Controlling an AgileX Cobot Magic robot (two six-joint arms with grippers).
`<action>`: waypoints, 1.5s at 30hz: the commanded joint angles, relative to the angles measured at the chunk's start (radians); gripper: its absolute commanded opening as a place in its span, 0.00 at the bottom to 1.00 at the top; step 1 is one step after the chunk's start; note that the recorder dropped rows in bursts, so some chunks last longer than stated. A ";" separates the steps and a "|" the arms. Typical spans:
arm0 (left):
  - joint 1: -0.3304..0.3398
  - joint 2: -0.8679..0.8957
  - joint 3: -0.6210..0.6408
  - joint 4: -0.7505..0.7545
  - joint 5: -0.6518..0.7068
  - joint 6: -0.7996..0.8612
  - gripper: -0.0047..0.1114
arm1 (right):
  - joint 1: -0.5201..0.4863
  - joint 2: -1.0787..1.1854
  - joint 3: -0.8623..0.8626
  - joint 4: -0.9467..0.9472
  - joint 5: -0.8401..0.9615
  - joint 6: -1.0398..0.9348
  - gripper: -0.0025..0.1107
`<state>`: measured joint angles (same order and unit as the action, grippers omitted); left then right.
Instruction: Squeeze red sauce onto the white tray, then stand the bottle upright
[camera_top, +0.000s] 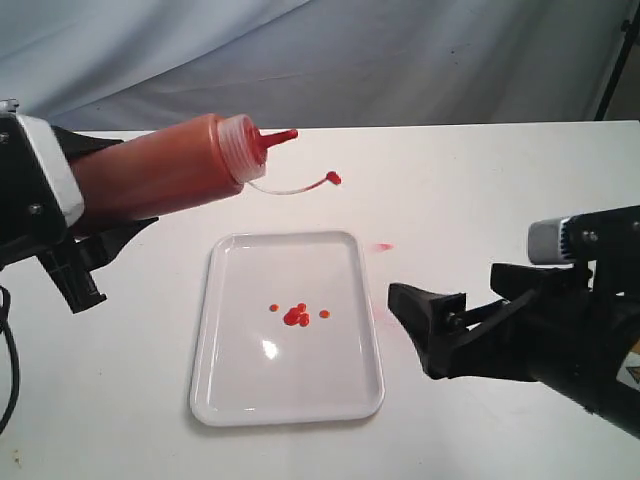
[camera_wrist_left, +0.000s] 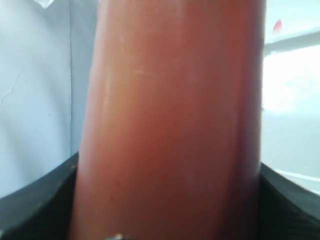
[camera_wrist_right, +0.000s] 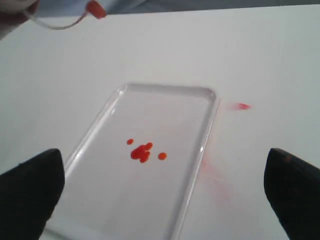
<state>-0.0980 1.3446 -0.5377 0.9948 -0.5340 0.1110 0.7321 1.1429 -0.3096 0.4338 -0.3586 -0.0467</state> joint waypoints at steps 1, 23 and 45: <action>0.048 -0.045 0.049 -0.029 -0.132 -0.083 0.04 | 0.006 -0.010 0.018 -0.240 -0.134 0.255 0.95; 0.216 -0.041 0.300 -0.048 -0.687 -0.171 0.04 | 0.006 -0.006 0.016 -0.922 -0.441 0.497 0.95; 0.216 -0.041 0.305 -0.021 -0.687 -0.292 0.04 | 0.006 0.644 -0.330 -0.875 -0.807 0.434 0.95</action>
<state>0.1152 1.3114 -0.2335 1.0035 -1.1556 -0.1645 0.7371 1.7150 -0.5553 -0.3718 -1.1275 0.3501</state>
